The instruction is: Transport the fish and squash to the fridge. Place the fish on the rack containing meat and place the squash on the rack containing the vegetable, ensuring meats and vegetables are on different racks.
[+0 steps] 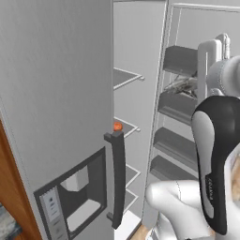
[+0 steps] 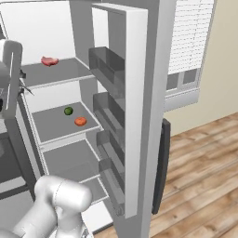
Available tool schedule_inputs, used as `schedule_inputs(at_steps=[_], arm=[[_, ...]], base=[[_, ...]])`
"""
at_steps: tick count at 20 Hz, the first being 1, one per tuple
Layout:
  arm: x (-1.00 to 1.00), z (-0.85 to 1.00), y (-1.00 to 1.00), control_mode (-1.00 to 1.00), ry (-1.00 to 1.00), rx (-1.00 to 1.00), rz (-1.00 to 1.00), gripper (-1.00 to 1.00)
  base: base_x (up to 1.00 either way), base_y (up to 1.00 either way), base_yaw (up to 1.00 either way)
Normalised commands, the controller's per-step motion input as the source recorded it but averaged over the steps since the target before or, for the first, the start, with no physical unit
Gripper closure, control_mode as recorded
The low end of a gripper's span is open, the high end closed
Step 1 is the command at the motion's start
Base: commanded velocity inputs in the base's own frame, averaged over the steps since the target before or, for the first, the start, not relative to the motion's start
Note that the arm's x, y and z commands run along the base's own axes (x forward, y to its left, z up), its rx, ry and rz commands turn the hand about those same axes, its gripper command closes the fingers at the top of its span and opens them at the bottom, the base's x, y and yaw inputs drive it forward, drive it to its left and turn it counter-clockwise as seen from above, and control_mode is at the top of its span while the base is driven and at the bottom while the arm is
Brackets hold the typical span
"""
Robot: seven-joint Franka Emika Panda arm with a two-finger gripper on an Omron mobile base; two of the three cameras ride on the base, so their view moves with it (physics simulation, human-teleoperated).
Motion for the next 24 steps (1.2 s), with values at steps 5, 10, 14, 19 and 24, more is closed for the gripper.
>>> schedule_inputs(at_steps=[5, 10, 14, 19, 24], arm=[[0.20, -0.04, -0.01, -1.00, -0.03, 0.00, 0.14, 1.00], [0.46, -0.27, 0.01, -1.00, -0.03, -0.03, 0.13, 1.00], [0.76, -0.12, 0.06, -1.00, -0.04, -0.05, 0.09, 1.00], [0.79, -0.01, 0.14, -1.00, -0.06, -0.08, 0.05, 1.00], [0.79, -0.01, 0.10, -1.00, 0.00, -0.06, 0.01, 1.00]], base=[[0.00, 0.00, 0.00], [0.00, 0.00, 0.00], [0.00, 0.00, 0.00], [0.00, 0.00, 0.00], [0.00, 0.00, 0.00]])
